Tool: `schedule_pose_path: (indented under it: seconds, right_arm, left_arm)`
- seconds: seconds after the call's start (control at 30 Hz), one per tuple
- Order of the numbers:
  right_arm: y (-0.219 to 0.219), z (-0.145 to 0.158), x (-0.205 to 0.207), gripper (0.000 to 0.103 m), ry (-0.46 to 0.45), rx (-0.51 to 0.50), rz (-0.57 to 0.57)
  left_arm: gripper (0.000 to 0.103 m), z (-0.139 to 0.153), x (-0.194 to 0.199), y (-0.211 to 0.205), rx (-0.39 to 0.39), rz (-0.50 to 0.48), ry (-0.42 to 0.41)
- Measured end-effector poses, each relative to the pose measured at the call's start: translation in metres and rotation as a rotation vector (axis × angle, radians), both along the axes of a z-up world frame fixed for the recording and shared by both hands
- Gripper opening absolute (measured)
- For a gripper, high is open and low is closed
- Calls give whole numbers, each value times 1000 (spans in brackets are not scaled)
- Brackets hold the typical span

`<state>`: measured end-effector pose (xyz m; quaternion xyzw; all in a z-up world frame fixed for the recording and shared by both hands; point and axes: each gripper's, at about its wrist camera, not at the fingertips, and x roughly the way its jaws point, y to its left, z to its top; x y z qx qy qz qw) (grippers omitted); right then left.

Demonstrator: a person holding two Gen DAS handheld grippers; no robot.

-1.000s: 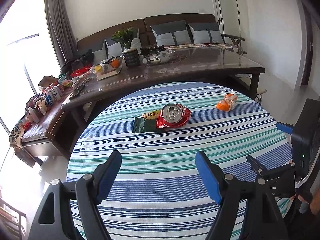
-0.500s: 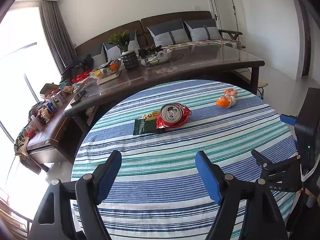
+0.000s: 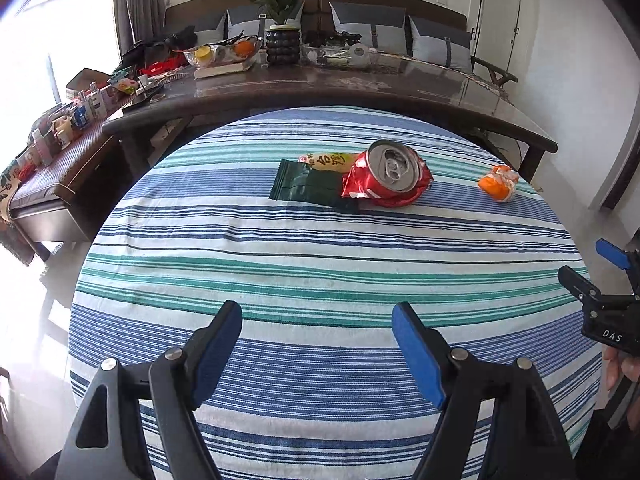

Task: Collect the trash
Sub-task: 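Bring both open tools back over the table toward the red can, then grasp the crushed red can with the left tool while right tool grasps orange wrapper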

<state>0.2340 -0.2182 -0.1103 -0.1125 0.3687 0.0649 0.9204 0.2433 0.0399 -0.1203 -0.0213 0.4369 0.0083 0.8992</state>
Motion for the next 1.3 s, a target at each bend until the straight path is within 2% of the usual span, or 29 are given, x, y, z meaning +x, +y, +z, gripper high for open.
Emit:
schedule_pose_path:
  seconds: [0.1,0.2,0.4,0.57,0.63,0.77,0.8,0.83,0.9,0.97,1.0,1.03,1.07,1.17,1.3]
  right_arm:
    - [-16,-4,31,102,62,97,-61]
    - [-31,-11,66,102,124,237,-130]
    - [-44,-20,123,102,169,450,-255]
    - [-40,-33,156,102,228,520,-308]
    - [-36,-33,159,103,218,502,-312]
    - [-27,-32,164,102,230,465,-275]
    - [-25,-32,164,94,231,444,-262]
    - [-22,-31,162,79,224,421,-249]
    - [-18,-28,160,76,222,382,-225]
    - [-14,-22,153,69,216,352,-181]
    - [-13,-20,150,69,218,337,-154]
    - [-11,-17,144,69,219,320,-128]
    - [-10,-14,137,69,220,308,-101]
    - [-11,-7,116,69,239,297,-22]
    - [-12,3,88,69,302,314,107]
  left_arm:
    - [79,-15,11,16,-26,48,17]
    - [79,-16,17,23,-70,32,9]
    - [79,-2,38,6,-45,-140,-48]
    - [79,10,79,-12,-57,-288,-106]
    - [79,10,95,-24,-34,-364,-115]
    - [79,0,116,-52,91,-498,-117]
    - [79,-3,120,-57,108,-525,-109]
    - [79,-7,122,-61,119,-547,-102]
    - [79,-12,124,-66,132,-575,-101]
    - [79,-13,124,-66,114,-585,-104]
    - [77,-12,124,-63,89,-586,-102]
    - [64,-11,123,-61,64,-584,-100]
    - [57,-11,123,-59,39,-580,-90]
    - [57,-6,116,-55,-10,-548,-63]
    - [57,8,85,-54,-100,-481,-5]
